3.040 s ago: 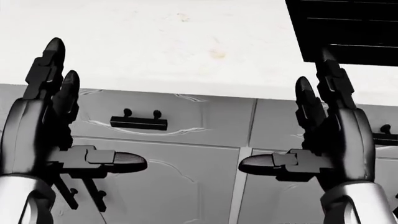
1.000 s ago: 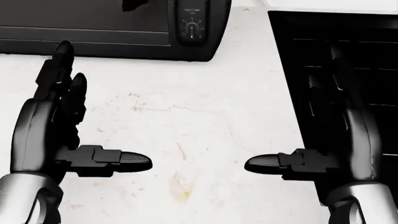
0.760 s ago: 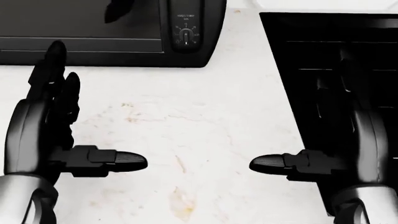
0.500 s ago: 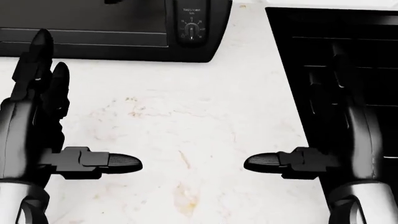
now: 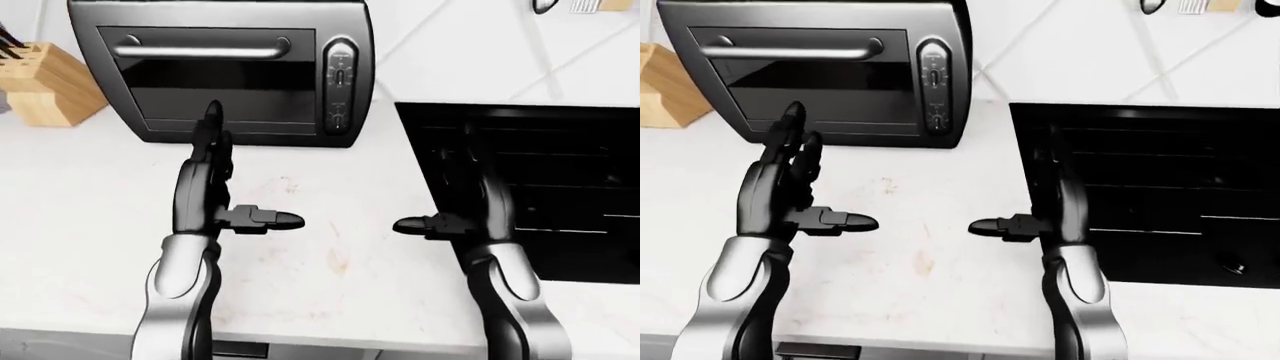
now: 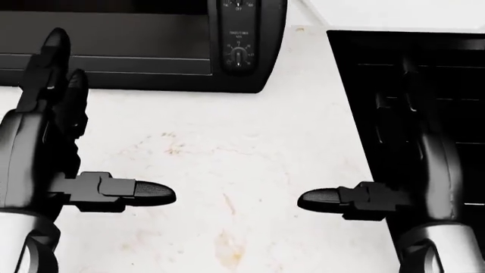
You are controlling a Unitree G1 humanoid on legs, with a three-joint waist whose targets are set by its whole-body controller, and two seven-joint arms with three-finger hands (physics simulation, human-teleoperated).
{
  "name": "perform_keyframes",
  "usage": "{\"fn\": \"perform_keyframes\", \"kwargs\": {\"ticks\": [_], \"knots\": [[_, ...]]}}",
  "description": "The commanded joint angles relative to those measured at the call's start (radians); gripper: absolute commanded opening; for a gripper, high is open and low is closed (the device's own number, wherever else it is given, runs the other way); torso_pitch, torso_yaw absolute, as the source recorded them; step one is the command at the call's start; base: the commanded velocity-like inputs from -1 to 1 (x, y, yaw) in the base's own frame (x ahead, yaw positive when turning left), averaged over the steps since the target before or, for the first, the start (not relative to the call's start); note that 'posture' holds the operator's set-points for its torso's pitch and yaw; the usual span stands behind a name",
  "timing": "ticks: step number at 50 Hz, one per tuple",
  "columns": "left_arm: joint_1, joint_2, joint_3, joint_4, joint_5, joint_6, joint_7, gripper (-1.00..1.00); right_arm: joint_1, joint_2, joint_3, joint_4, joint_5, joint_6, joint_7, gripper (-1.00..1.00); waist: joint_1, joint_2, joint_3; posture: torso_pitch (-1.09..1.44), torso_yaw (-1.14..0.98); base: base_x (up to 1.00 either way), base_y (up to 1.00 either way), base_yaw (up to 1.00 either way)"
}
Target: Open the toaster oven door.
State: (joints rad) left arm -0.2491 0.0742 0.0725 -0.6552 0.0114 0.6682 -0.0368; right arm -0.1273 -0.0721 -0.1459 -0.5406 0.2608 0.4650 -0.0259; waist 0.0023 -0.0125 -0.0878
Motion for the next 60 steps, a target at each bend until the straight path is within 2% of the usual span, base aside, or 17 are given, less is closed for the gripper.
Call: {"fn": "perform_keyframes", "kwargs": {"ticks": [1,15,21,29,35,43,46,48,60], "knots": [[-0.021,0.003,0.002,-0.029,0.002,-0.034,0.002,1.0,-0.024,-0.005,-0.003,-0.042,0.005,-0.03,0.002,1.0,0.001,-0.001,-0.022,-0.17,0.0,0.0,0.0,0.0],[-0.001,-0.004,-0.001,-0.012,0.004,-0.063,0.001,1.0,-0.017,-0.003,-0.003,-0.029,0.006,-0.049,0.002,1.0,0.013,-0.002,-0.155,-0.31,0.0,0.0,0.0,0.0],[0.003,-0.005,-0.004,-0.006,0.005,-0.071,-0.001,1.0,-0.014,-0.002,-0.001,-0.013,0.003,-0.066,0.006,1.0,0.014,-0.001,-0.194,-0.37,0.0,0.0,0.0,0.0],[-0.001,-0.005,-0.004,-0.012,0.008,-0.066,-0.002,1.0,-0.011,-0.003,-0.003,-0.013,0.006,-0.07,0.007,1.0,0.016,-0.002,-0.233,-0.45,0.0,0.0,0.0,0.0],[-0.006,0.004,0.002,-0.044,0.021,-0.042,0.003,1.0,-0.012,-0.003,-0.003,-0.008,0.004,-0.074,0.007,1.0,0.019,-0.003,-0.245,-0.45,0.0,0.0,0.0,0.0],[-0.116,0.055,0.023,-0.098,0.078,0.057,0.02,1.0,-0.015,-0.007,-0.01,-0.018,0.008,-0.063,0.006,1.0,0.019,-0.004,-0.243,-0.45,0.0,0.0,0.0,0.0],[-0.144,0.071,0.014,-0.07,0.126,0.057,-0.002,1.0,-0.014,-0.007,-0.01,-0.015,0.008,-0.066,0.007,1.0,0.02,-0.003,-0.244,-0.45,0.0,0.0,0.0,0.0],[-0.213,0.101,0.006,-0.048,0.181,0.079,-0.027,1.0,-0.011,-0.007,-0.012,-0.012,0.009,-0.071,0.008,1.0,0.02,-0.003,-0.244,-0.45,0.0,0.0,0.0,0.0],[-0.326,0.116,0.007,-0.002,0.318,0.135,-0.116,1.0,-0.006,-0.009,-0.019,-0.007,0.02,-0.084,0.008,1.0,0.017,-0.01,-0.24,-0.45,0.0,0.0,0.0,0.0]]}}
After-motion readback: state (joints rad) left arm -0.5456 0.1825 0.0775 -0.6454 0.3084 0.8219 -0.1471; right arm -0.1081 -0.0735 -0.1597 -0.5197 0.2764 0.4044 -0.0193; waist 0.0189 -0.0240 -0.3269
